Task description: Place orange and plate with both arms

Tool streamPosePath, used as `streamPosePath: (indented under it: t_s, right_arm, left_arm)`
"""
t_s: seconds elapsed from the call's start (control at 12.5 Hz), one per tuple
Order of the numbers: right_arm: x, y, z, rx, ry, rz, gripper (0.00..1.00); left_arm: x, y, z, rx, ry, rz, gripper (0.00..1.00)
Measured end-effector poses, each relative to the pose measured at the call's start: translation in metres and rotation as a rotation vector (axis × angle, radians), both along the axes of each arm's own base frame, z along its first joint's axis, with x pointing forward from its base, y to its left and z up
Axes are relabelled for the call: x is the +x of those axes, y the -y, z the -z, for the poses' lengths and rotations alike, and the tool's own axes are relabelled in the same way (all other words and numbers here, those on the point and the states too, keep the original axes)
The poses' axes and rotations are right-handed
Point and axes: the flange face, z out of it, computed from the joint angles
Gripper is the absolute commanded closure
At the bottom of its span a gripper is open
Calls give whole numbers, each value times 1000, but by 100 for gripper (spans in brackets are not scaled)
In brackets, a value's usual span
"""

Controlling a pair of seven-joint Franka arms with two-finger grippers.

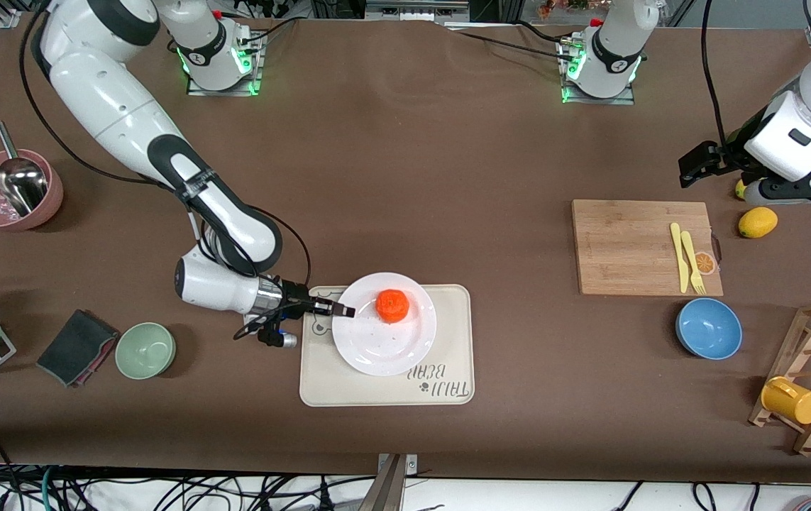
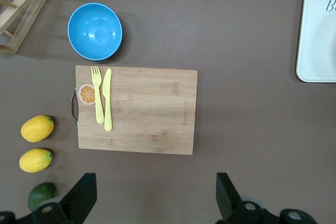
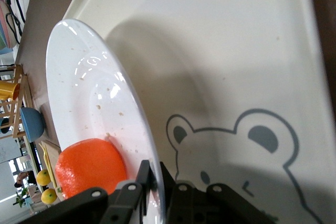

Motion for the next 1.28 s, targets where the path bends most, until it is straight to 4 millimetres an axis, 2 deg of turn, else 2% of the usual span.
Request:
streamPosePath:
  t_s: [0.24,0.32,0.4,0.48,0.56,0.72,0.96,1.12,1.28]
  right_arm:
    - [10,-7,1,-42,-26,19,100]
    - [12,-8,-2,-53,-30,17,95]
    - [13,-7,-3,-56,-39,12,61]
    - [14,-5,-3,-55,-48,4,35]
    - [14,-2,-3,-55,-55,-2,0]
    - [15,1,-3,-62,-53,-8,0]
    - [19,0,-15,-89,-22,-52,0]
    - [23,4,-34,-101,-20,-90,0]
    - [26,15,-63,-123,-18,-124,0]
  left_arm:
    - [0,0,0,0,0,0,0]
    - [0,0,0,0,0,-1,0]
    - [0,-1,0,0,0,-1,0]
    - [0,-1,0,0,0,-1,0]
    - [0,-1,0,0,0,-1,0]
    - [0,-1,0,0,0,-1,0]
    - [0,-1,0,0,0,-1,0]
    - [0,-1,0,0,0,-1,0]
    - [0,-1,0,0,0,-1,0]
